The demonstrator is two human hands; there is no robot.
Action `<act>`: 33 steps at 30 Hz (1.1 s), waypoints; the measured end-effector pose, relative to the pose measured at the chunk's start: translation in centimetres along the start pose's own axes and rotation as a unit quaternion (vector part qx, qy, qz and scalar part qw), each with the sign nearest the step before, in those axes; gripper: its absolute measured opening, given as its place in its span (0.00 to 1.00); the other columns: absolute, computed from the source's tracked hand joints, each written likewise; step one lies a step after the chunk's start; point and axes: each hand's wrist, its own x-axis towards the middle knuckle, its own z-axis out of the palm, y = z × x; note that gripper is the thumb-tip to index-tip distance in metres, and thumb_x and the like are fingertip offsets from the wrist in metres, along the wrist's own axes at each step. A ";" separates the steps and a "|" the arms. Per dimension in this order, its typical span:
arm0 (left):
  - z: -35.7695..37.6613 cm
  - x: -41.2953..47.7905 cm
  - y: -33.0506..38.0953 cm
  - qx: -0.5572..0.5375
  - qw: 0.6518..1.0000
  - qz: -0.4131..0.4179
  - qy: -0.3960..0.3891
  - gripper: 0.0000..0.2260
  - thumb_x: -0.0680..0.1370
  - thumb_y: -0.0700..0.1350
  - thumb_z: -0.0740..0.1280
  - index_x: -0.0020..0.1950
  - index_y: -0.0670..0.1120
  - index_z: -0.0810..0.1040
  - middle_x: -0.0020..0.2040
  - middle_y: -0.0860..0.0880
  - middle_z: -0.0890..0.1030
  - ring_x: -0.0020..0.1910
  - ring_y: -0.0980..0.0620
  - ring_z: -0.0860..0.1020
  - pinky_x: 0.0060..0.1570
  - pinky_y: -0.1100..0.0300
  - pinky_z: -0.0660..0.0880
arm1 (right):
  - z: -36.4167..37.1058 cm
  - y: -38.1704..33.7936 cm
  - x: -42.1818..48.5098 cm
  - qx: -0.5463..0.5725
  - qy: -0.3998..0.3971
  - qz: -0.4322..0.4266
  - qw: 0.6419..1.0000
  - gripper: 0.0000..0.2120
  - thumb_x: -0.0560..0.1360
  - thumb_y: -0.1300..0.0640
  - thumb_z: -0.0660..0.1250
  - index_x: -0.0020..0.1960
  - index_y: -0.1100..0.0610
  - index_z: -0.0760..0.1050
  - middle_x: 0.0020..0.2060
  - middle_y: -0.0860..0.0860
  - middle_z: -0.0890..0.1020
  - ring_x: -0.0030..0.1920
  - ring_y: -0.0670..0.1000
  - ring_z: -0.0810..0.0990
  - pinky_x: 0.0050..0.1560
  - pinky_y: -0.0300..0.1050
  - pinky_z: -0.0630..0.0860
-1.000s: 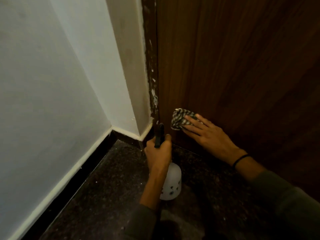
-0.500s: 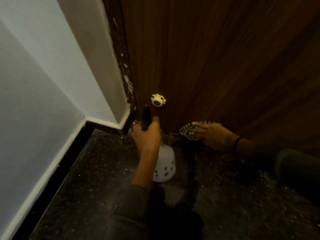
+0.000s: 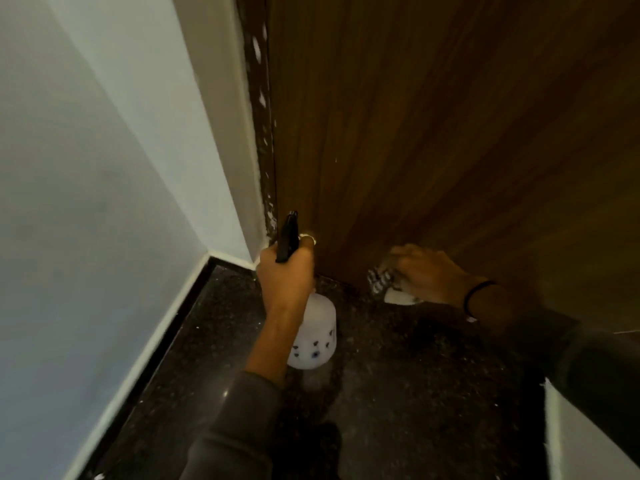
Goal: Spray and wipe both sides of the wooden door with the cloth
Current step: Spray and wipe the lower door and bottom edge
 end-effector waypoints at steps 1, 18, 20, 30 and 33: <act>-0.4 -1.5 2.6 0.001 1.000 0.006 -0.004 0.10 0.78 0.42 0.70 0.37 0.43 0.76 0.29 0.46 0.74 0.23 0.52 0.71 0.27 0.59 0.68 | -2.6 -0.2 -1.6 0.077 0.042 0.006 0.996 0.16 0.85 0.56 0.56 0.71 0.50 0.71 0.63 0.49 0.73 0.61 0.54 0.74 0.49 0.48 0.72; -3.1 -20.5 33.3 0.024 0.987 0.118 -0.103 0.10 0.81 0.45 0.70 0.42 0.42 0.79 0.31 0.47 0.77 0.24 0.53 0.72 0.25 0.60 0.70 | -36.5 -5.1 -25.0 0.387 0.334 -0.035 0.859 0.17 0.84 0.62 0.56 0.63 0.48 0.78 0.56 0.42 0.78 0.52 0.42 0.79 0.50 0.39 0.76; -3.4 -21.5 35.4 0.023 0.986 0.130 -0.100 0.09 0.81 0.45 0.70 0.43 0.42 0.80 0.32 0.46 0.78 0.24 0.53 0.73 0.25 0.61 0.70 | -39.0 -5.4 -26.7 0.388 0.368 -0.048 0.843 0.17 0.84 0.63 0.56 0.63 0.48 0.79 0.56 0.44 0.78 0.52 0.43 0.79 0.52 0.42 0.77; -3.4 -21.8 42.1 0.014 0.987 0.127 -0.098 0.07 0.81 0.42 0.69 0.42 0.44 0.76 0.32 0.46 0.75 0.25 0.52 0.71 0.26 0.61 0.72 | -47.5 -6.2 -28.2 0.364 0.481 -0.092 0.792 0.18 0.84 0.65 0.56 0.65 0.50 0.78 0.62 0.47 0.77 0.53 0.43 0.79 0.50 0.37 0.78; -3.6 -20.4 43.9 0.001 0.991 0.100 -0.085 0.05 0.80 0.42 0.68 0.45 0.44 0.76 0.31 0.46 0.74 0.26 0.52 0.71 0.27 0.60 0.72 | -49.2 -6.3 -25.8 0.313 0.504 -0.087 0.800 0.19 0.84 0.65 0.57 0.70 0.51 0.75 0.68 0.48 0.74 0.61 0.42 0.76 0.57 0.35 0.76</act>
